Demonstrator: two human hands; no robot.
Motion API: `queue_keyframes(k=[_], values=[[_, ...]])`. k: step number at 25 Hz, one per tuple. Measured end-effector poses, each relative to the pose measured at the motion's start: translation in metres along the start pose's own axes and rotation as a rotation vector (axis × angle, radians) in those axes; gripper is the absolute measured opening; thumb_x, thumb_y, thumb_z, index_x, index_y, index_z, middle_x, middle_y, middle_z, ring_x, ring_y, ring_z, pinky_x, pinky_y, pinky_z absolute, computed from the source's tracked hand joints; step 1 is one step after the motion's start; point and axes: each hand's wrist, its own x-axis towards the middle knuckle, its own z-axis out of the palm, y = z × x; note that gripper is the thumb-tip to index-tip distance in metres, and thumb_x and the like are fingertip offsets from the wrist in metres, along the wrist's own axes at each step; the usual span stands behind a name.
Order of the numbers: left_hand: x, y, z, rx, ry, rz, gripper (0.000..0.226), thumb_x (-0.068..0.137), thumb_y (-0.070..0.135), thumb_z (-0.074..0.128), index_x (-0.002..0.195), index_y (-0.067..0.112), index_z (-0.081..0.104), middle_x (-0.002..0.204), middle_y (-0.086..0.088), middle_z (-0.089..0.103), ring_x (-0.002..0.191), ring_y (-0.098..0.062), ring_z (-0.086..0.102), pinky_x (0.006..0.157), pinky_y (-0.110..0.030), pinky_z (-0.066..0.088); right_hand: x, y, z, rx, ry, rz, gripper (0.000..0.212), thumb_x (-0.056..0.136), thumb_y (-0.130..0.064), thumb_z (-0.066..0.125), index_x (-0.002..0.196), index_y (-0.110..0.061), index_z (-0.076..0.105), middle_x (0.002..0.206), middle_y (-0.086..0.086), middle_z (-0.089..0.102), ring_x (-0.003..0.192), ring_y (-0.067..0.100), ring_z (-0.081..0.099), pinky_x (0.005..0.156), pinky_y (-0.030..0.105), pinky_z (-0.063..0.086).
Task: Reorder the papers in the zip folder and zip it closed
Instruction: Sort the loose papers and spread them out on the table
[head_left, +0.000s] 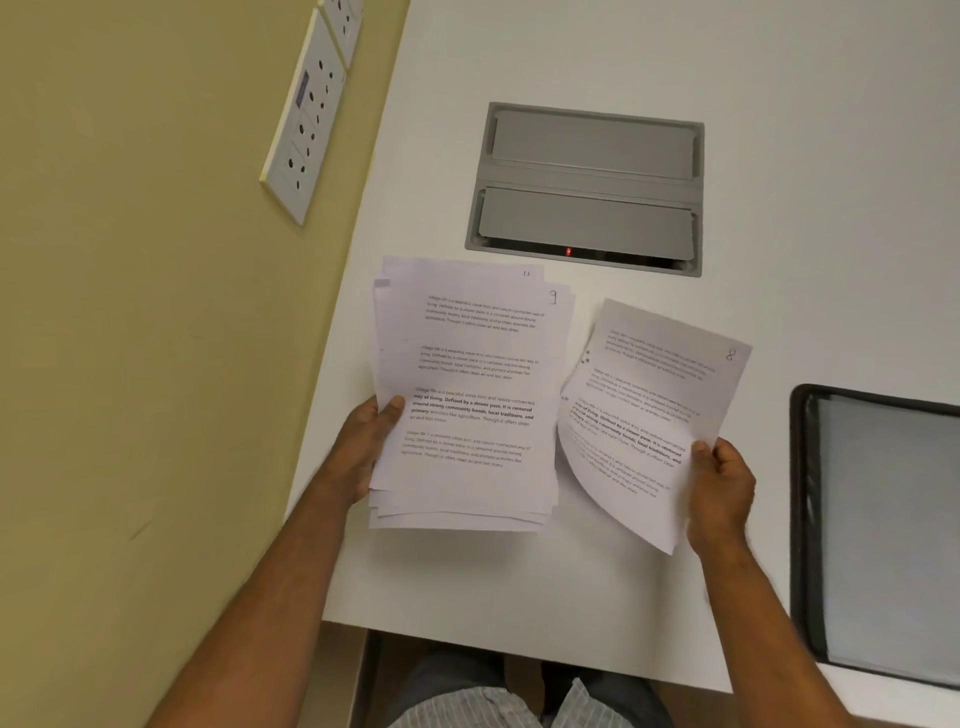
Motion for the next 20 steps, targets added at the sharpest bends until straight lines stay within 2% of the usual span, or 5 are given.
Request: queue_keyframes(k=[2, 5, 7, 11, 20], values=[[-0.004, 0.003, 0.001, -0.032, -0.01, -0.02, 0.028, 0.104, 0.024, 0.054, 0.126, 0.013, 0.066, 0.119, -0.012, 0.074, 0.099, -0.023, 0.074, 0.076, -0.036, 0.063, -0.005, -0.007, 0.001, 0.009, -0.043, 0.002, 0.018, 0.107, -0.016, 0.052, 0.104, -0.02, 0.069, 0.099, -0.006, 0.072, 0.096, 0.02, 0.067, 0.08, 0.028, 0.053], [-0.009, 0.003, 0.01, -0.053, -0.044, -0.06, 0.029, 0.104, 0.025, 0.055, 0.127, 0.012, 0.066, 0.121, -0.013, 0.073, 0.098, -0.025, 0.074, 0.076, -0.038, 0.063, -0.018, -0.019, 0.009, 0.021, -0.125, -0.019, 0.022, 0.107, -0.016, 0.052, 0.097, -0.023, 0.07, 0.094, -0.004, 0.074, 0.088, 0.018, 0.067, 0.074, 0.028, 0.052], [-0.011, 0.001, 0.018, -0.053, -0.05, -0.085, 0.029, 0.104, 0.026, 0.055, 0.126, 0.011, 0.066, 0.12, -0.014, 0.073, 0.096, -0.025, 0.075, 0.075, -0.039, 0.063, -0.026, -0.023, 0.017, 0.064, -0.188, -0.004, 0.022, 0.107, -0.015, 0.053, 0.101, -0.024, 0.072, 0.094, -0.002, 0.077, 0.086, 0.017, 0.069, 0.074, 0.03, 0.054], [-0.018, -0.006, 0.031, -0.066, -0.093, -0.12, 0.029, 0.104, 0.024, 0.054, 0.127, 0.01, 0.065, 0.121, -0.015, 0.073, 0.1, -0.028, 0.074, 0.08, -0.042, 0.063, -0.042, -0.029, 0.028, 0.179, -0.35, 0.068, 0.021, 0.107, -0.013, 0.053, 0.115, -0.015, 0.072, 0.109, 0.006, 0.078, 0.097, 0.023, 0.073, 0.086, 0.038, 0.058], [-0.022, -0.032, 0.028, -0.15, -0.175, -0.167, 0.034, 0.1, 0.019, 0.054, 0.131, 0.009, 0.062, 0.128, -0.019, 0.069, 0.113, -0.033, 0.07, 0.091, -0.048, 0.059, -0.054, -0.025, 0.032, 0.227, -0.432, 0.125, 0.023, 0.109, -0.016, 0.05, 0.123, -0.018, 0.069, 0.113, 0.006, 0.077, 0.096, 0.021, 0.073, 0.087, 0.042, 0.058]])
